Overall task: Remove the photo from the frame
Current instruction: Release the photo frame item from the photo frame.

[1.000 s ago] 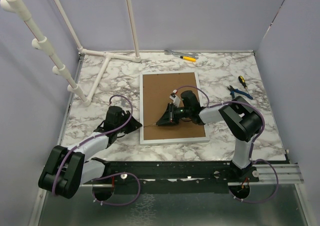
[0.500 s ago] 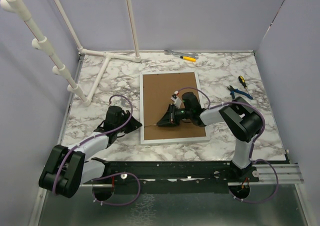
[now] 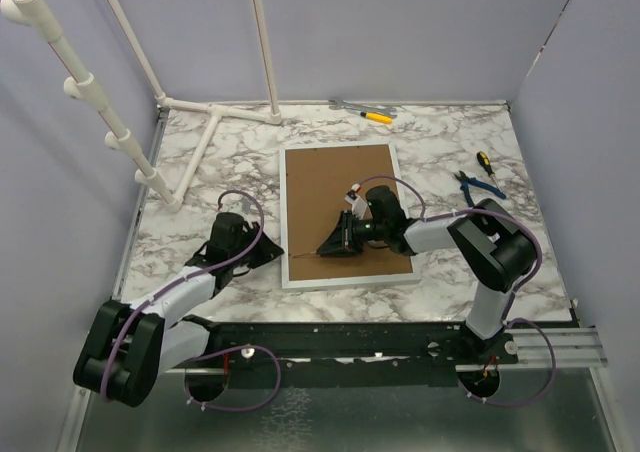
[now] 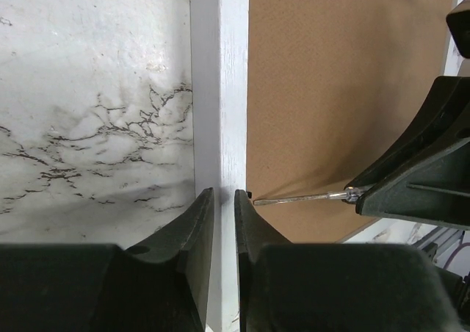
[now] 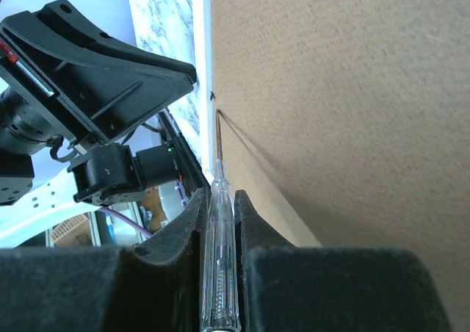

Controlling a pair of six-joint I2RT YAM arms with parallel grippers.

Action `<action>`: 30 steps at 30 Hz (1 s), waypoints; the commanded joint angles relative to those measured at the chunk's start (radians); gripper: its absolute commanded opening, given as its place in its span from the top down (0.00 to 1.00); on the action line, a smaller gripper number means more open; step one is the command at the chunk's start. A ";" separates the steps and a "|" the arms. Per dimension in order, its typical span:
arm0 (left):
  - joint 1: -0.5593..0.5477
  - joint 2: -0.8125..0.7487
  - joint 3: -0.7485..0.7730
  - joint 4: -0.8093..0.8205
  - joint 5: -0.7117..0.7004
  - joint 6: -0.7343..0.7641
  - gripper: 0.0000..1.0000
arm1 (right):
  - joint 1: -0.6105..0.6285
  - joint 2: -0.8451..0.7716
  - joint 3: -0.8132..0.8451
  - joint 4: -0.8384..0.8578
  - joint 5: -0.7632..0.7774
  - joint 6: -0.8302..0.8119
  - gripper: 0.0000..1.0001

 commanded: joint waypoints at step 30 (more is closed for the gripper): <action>-0.005 0.049 -0.027 0.049 0.056 -0.003 0.82 | -0.010 0.045 -0.004 0.045 0.005 0.045 1.00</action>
